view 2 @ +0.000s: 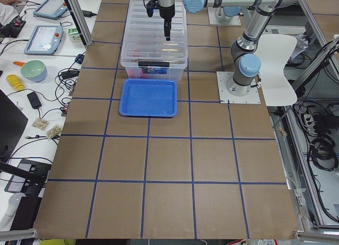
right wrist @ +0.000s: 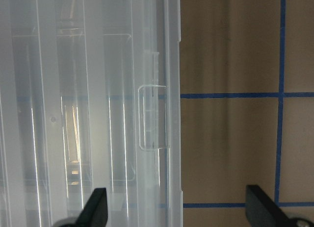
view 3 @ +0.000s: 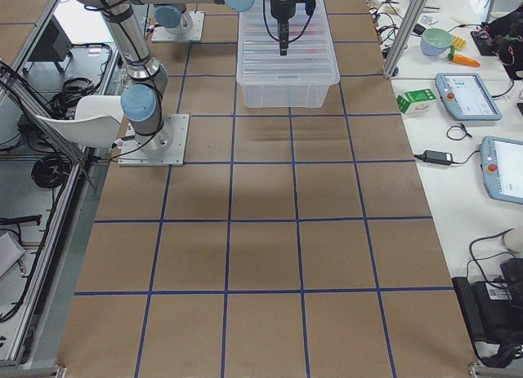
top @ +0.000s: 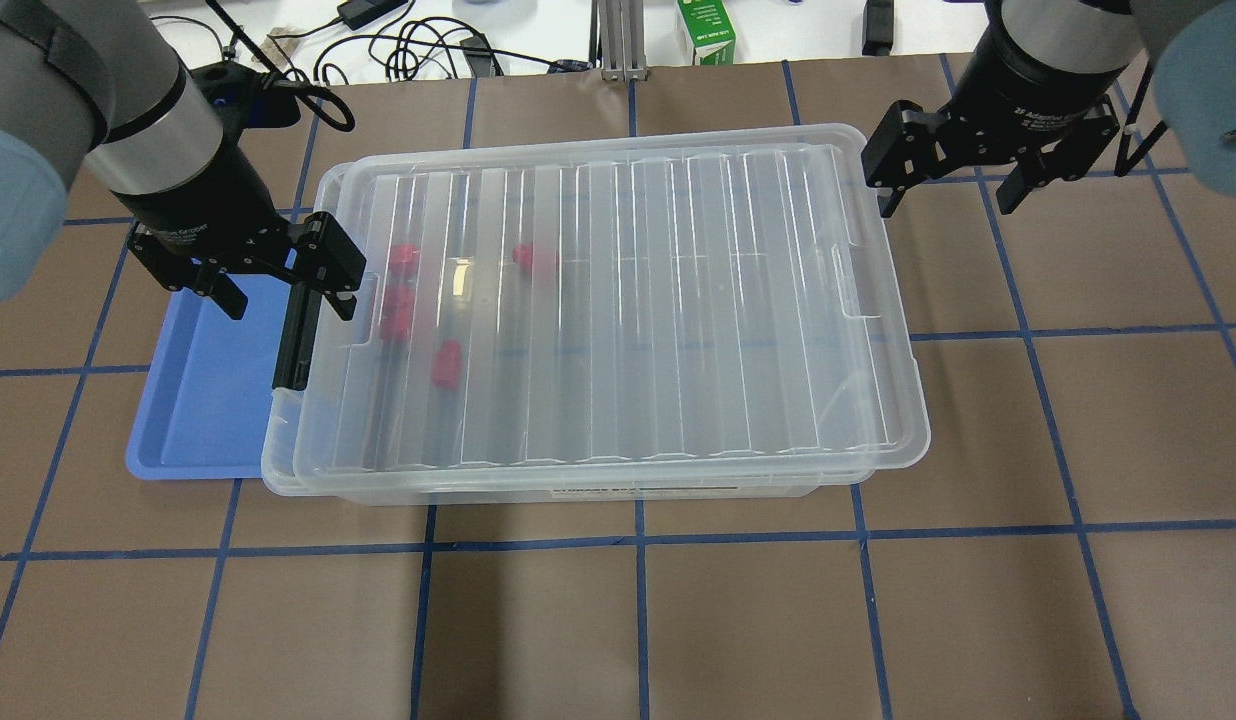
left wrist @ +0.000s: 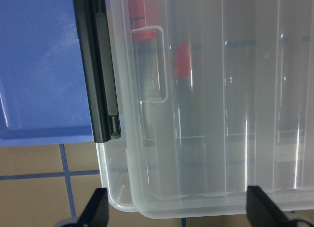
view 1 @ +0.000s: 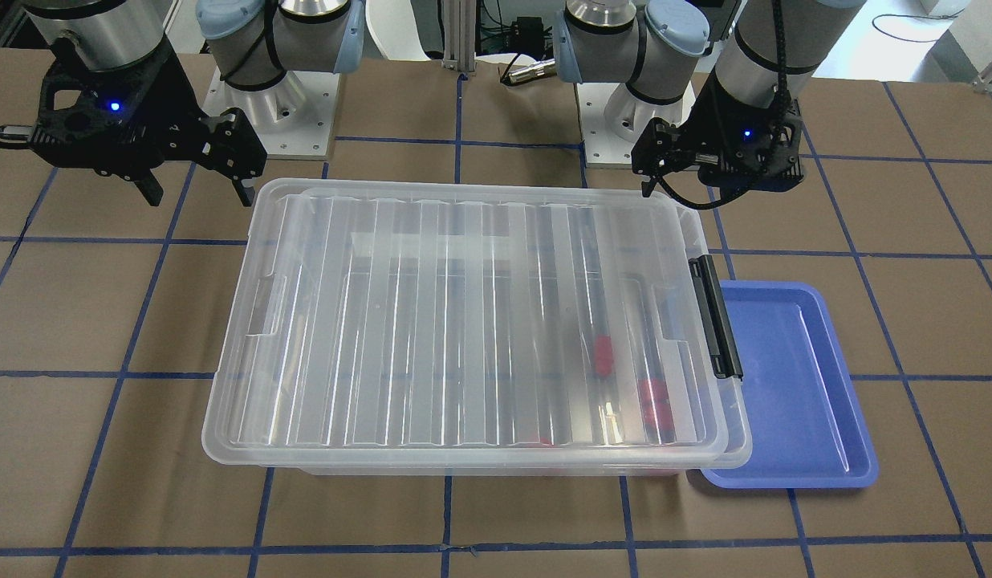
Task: Place red block in blue tray from box
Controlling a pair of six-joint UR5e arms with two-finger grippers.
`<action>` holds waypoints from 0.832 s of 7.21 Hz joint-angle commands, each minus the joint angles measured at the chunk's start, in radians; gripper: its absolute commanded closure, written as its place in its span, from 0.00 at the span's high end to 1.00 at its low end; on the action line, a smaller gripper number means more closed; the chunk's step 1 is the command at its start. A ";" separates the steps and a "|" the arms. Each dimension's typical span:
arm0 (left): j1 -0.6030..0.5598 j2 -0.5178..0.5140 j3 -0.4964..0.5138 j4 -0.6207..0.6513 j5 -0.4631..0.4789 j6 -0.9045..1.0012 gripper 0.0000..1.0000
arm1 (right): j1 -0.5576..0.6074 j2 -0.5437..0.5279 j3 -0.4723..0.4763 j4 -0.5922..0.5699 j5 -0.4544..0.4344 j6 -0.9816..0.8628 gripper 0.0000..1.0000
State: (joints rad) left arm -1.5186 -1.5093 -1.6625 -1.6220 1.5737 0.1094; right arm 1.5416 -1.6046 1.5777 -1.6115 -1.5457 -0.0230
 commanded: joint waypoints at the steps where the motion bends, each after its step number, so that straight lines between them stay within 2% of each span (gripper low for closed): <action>1: 0.000 0.000 0.000 -0.001 0.000 0.003 1.00 | 0.000 0.000 0.002 0.002 -0.001 -0.001 1.00; 6: 0.000 0.000 0.000 0.010 0.002 0.006 1.00 | -0.009 0.024 0.005 -0.004 -0.004 -0.020 1.00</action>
State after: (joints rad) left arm -1.5186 -1.5095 -1.6629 -1.6120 1.5745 0.1139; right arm 1.5368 -1.5899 1.5817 -1.6168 -1.5477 -0.0415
